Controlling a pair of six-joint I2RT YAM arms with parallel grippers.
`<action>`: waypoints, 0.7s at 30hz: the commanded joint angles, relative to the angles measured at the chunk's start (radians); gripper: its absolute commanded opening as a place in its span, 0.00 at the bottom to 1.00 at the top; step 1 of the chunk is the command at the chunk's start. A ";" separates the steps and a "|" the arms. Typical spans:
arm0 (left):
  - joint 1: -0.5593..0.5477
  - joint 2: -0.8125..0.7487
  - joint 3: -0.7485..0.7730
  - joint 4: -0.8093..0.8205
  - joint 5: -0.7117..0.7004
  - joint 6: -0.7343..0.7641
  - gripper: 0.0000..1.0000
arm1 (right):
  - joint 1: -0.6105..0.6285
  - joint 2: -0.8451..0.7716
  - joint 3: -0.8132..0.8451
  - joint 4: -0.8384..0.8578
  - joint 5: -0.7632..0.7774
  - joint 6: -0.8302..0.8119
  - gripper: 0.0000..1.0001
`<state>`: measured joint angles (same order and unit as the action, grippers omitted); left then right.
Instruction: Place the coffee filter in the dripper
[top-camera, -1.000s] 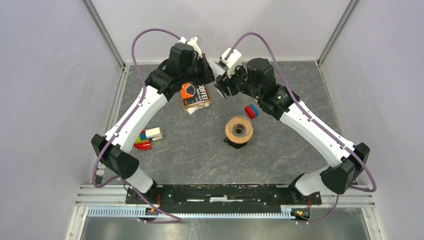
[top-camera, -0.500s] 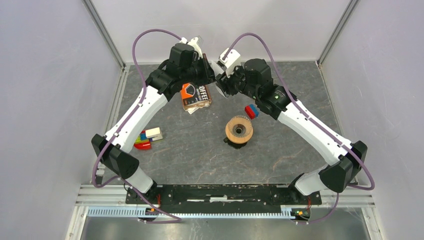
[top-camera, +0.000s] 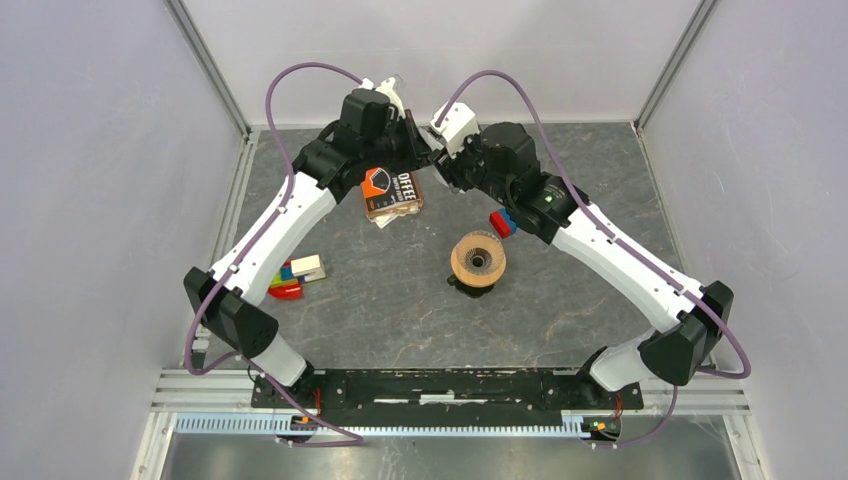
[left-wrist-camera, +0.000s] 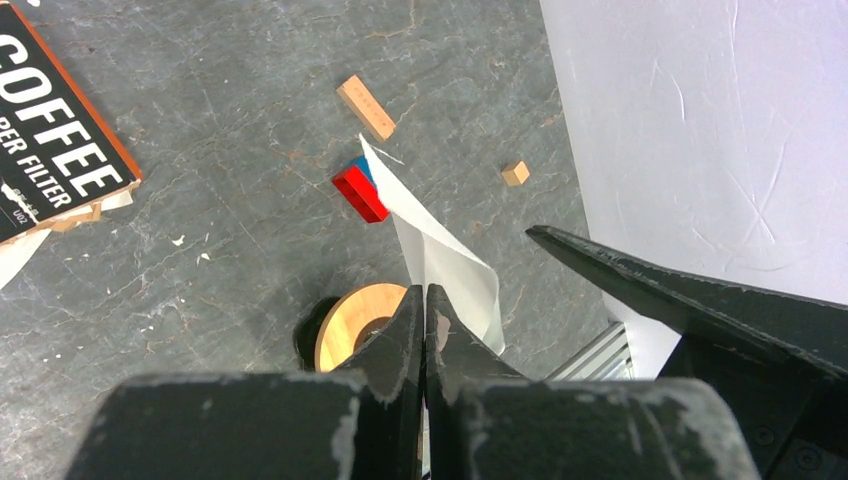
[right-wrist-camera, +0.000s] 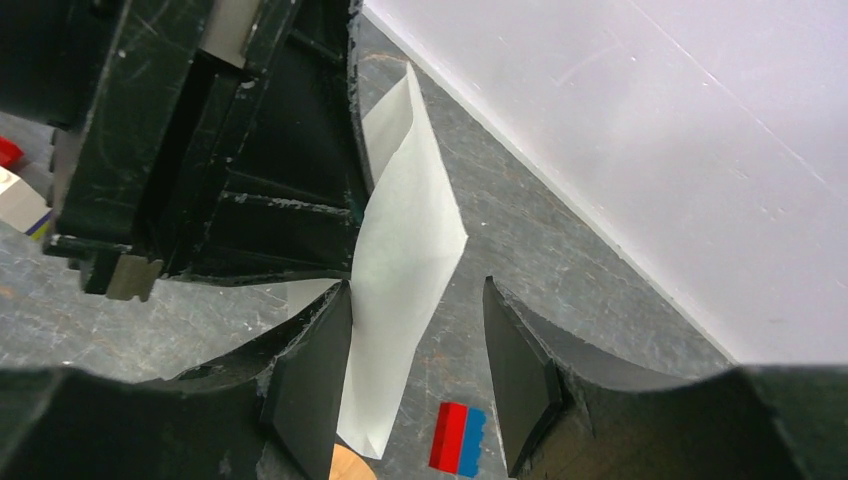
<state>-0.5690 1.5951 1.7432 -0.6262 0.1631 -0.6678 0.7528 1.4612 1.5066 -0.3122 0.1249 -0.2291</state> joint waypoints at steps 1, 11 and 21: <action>-0.005 -0.033 -0.008 0.036 -0.001 -0.032 0.02 | 0.008 -0.041 0.001 0.032 0.075 -0.039 0.57; -0.005 -0.039 -0.017 0.055 0.020 -0.026 0.02 | 0.011 -0.053 -0.020 0.034 0.093 -0.058 0.57; -0.008 -0.043 -0.040 0.105 0.083 -0.025 0.02 | 0.011 -0.046 -0.040 0.035 0.095 -0.052 0.52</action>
<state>-0.5694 1.5921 1.7203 -0.5949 0.1909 -0.6701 0.7586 1.4384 1.4693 -0.3096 0.1986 -0.2787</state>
